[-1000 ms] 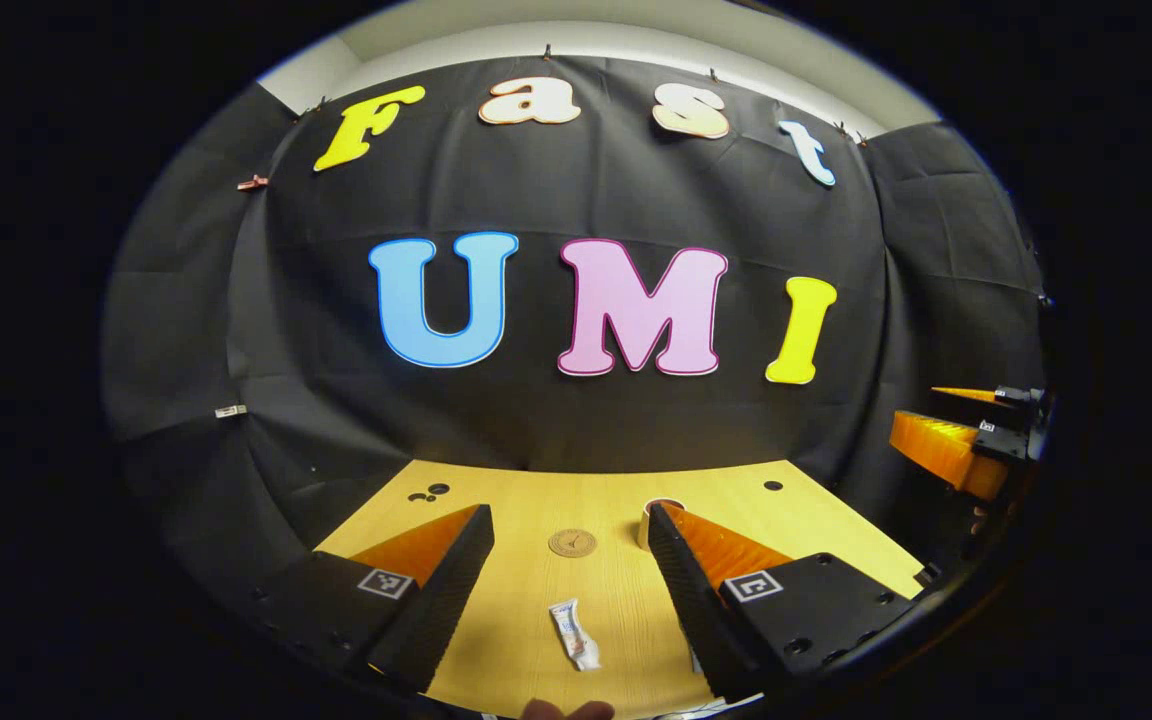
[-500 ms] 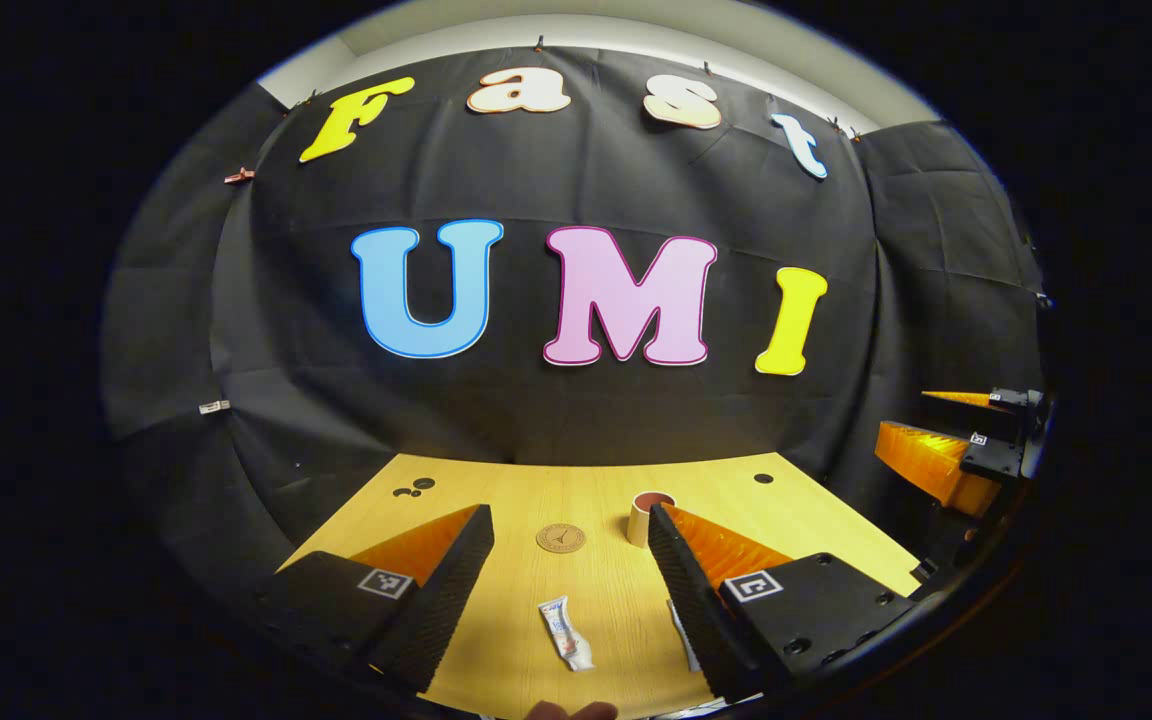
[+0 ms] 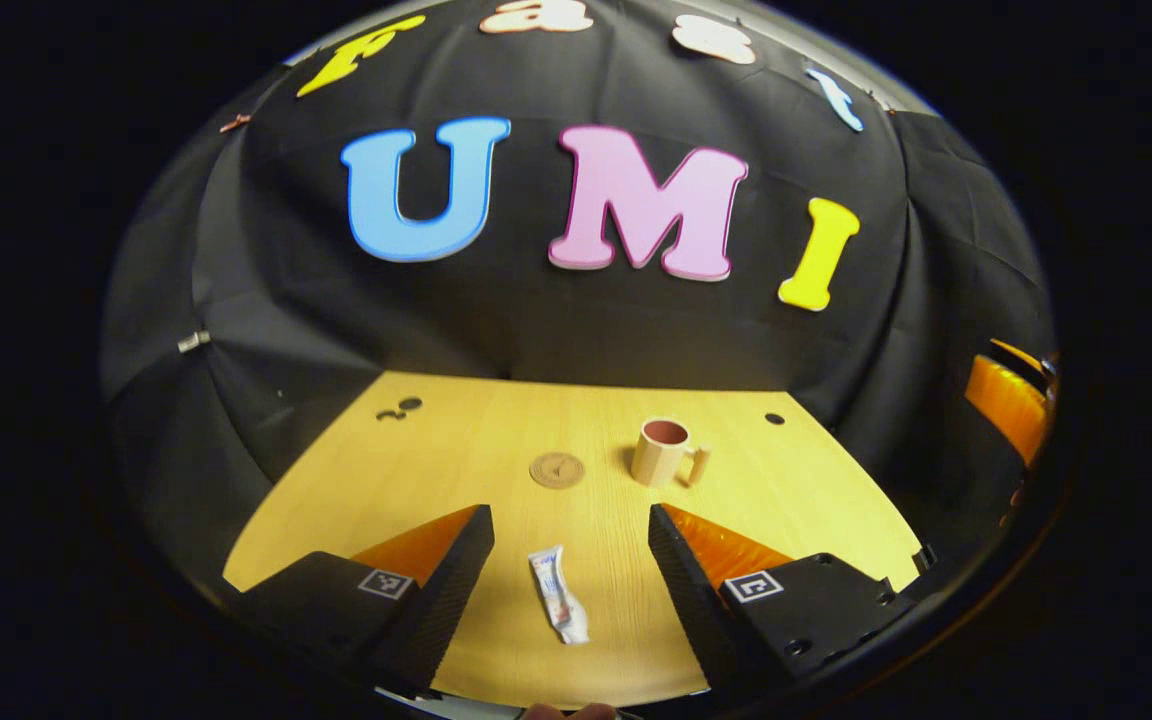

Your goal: Put the toothbrush and toothpaste on the desktop into the cup, then pick up the cup and place it on the coaster on the desktop.

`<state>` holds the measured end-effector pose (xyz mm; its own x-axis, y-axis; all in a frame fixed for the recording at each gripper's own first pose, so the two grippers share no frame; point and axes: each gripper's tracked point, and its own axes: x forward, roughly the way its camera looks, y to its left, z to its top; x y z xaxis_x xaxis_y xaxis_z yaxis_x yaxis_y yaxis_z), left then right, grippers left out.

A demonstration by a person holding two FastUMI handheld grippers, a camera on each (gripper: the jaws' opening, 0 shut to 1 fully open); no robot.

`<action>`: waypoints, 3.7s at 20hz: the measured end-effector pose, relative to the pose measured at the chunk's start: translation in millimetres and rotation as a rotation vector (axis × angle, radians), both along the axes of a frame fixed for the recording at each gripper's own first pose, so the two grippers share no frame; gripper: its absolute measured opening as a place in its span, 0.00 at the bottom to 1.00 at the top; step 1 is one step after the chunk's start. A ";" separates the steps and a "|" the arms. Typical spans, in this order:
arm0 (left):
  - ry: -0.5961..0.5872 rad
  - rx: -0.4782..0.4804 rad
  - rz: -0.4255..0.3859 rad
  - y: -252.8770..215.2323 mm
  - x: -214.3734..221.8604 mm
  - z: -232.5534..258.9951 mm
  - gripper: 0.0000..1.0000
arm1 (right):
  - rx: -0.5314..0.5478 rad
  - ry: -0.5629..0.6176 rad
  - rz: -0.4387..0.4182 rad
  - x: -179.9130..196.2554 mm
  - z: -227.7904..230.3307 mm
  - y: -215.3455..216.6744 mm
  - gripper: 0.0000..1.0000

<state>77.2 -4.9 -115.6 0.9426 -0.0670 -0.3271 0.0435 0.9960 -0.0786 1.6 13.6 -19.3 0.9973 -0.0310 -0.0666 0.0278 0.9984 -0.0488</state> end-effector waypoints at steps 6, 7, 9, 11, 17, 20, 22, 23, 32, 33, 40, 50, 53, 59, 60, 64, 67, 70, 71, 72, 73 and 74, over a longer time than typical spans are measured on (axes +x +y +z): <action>0.174 -0.095 0.014 -1.2 35.7 -74.3 0.93 | -0.010 0.041 -0.030 -3.1 -10.0 -5.2 0.97; 0.206 -0.099 0.016 0.2 41.2 -88.6 0.93 | -0.009 0.048 -0.036 -3.1 -11.4 -4.9 0.97; 0.291 -0.093 0.039 7.7 49.5 -120.3 0.93 | -0.014 0.066 -0.047 -5.9 -16.2 -4.6 0.97; 0.358 -0.091 0.053 12.8 58.3 -149.2 0.92 | -0.017 0.085 -0.056 -8.8 -21.2 -2.8 0.97; 0.469 -0.082 0.043 19.3 77.4 -193.1 0.91 | -0.016 0.159 -0.084 -16.6 -40.3 8.3 0.97; 0.513 -0.080 0.030 18.5 82.9 -209.0 0.90 | 0.020 0.214 -0.067 -15.0 -56.5 24.1 0.97; 0.502 -0.067 0.021 19.7 88.2 -210.3 0.88 | 0.035 0.254 -0.060 -11.9 -68.6 30.4 0.97; 0.503 -0.052 0.009 18.9 89.9 -210.2 0.86 | 0.039 0.271 -0.054 -9.9 -74.0 35.4 0.97; 0.590 0.090 0.013 32.2 79.3 -221.7 0.48 | 0.049 0.544 -0.002 31.1 -155.4 71.4 0.97; 0.597 0.083 0.009 32.8 78.1 -221.3 0.46 | 0.048 0.578 0.005 31.6 -165.9 72.4 0.96; 0.616 -0.052 -0.061 35.7 59.0 -217.1 0.28 | 0.064 0.807 0.025 44.9 -245.6 92.6 0.79; 0.418 -0.176 -0.108 56.8 40.7 -146.0 0.27 | 0.143 1.127 0.036 50.2 -349.7 110.0 0.68; 0.399 -0.187 -0.094 66.3 37.3 -137.7 0.26 | 0.131 1.176 0.044 51.5 -360.9 113.6 0.63; 0.413 -0.193 -0.063 78.1 33.1 -147.5 0.27 | 0.086 1.246 0.070 48.8 -379.4 120.1 0.49; 0.414 -0.191 -0.061 78.9 32.5 -148.8 0.27 | 0.076 1.253 0.064 49.5 -383.0 117.5 0.46; 0.422 -0.183 -0.050 80.7 31.6 -153.0 0.27 | 0.121 1.271 0.061 50.4 -384.0 121.3 0.24; 0.429 -0.189 -0.040 79.5 30.4 -153.8 0.26 | 0.143 1.287 0.068 46.7 -384.8 123.9 0.14; 0.416 -0.192 -0.035 75.5 31.3 -150.6 0.27 | 0.180 1.241 0.046 48.4 -384.4 122.4 0.10; 0.406 -0.195 -0.033 74.0 32.7 -147.4 0.27 | 0.188 1.214 0.049 47.1 -382.3 122.6 0.10; 0.391 -0.201 -0.032 71.9 34.7 -143.9 0.26 | 0.199 1.173 0.053 47.2 -377.7 122.8 0.10; 0.372 -0.211 -0.030 70.0 37.2 -138.0 0.27 | 0.214 1.117 0.064 49.7 -372.2 123.1 0.10; 0.347 -0.225 -0.029 67.0 40.5 -131.0 0.27 | 0.228 1.063 0.069 53.3 -365.5 121.9 0.10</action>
